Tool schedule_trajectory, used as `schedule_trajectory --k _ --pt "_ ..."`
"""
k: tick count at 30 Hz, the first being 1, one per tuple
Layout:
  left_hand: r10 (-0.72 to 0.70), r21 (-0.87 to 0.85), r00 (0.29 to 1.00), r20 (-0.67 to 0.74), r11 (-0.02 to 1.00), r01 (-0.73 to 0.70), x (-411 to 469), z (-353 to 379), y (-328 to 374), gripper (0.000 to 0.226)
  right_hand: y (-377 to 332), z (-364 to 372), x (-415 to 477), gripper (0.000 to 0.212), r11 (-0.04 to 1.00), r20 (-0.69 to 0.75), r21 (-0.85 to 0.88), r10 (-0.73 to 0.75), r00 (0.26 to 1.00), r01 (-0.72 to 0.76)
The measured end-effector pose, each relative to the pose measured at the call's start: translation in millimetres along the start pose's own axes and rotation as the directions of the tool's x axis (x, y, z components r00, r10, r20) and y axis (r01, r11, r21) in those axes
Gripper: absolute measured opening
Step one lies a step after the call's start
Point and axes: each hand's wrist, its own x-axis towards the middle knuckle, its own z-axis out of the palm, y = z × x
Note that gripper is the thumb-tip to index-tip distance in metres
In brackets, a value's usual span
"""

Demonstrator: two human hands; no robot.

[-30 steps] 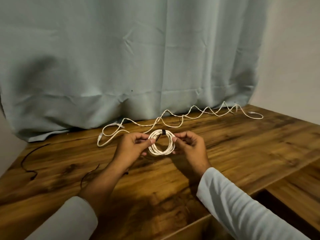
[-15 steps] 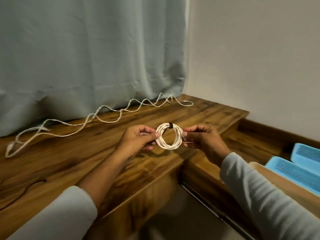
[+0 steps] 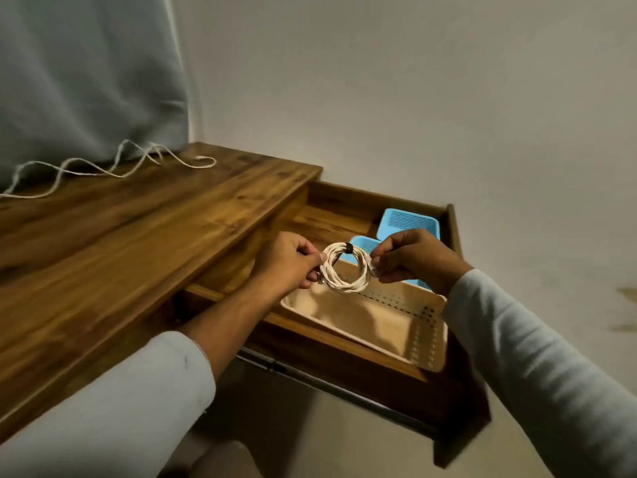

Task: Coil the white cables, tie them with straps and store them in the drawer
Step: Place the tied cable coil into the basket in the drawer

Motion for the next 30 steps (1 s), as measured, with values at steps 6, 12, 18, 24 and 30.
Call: schedule_trajectory --k 6,12,18,24,30 --pt "-0.100 0.238 0.977 0.187 0.970 0.054 -8 63 5 0.013 40 -34 -16 0.017 0.865 -0.041 -0.497 0.052 0.998 -0.066" --pt "-0.264 0.476 0.894 0.361 0.877 0.067 -14 87 -3 0.011 52 -26 -15 0.022 0.460 0.130 -0.885 0.105 0.986 0.068" --pt "-0.276 0.692 0.879 0.389 0.718 -0.081 -13 98 -4 0.020 48 -14 -16 0.027 0.265 0.208 -0.950 0.134 0.969 0.167" --pt "-0.219 0.622 0.839 0.498 0.764 -0.170 -16 102 -3 0.012 53 -6 -19 0.035 0.355 0.224 -0.922 0.160 0.961 0.155" --pt "-0.071 0.611 0.877 0.474 0.744 -0.270 -19 81 0 0.008 44 -6 -17 0.027 0.297 0.221 -0.934 0.042 0.974 0.199"
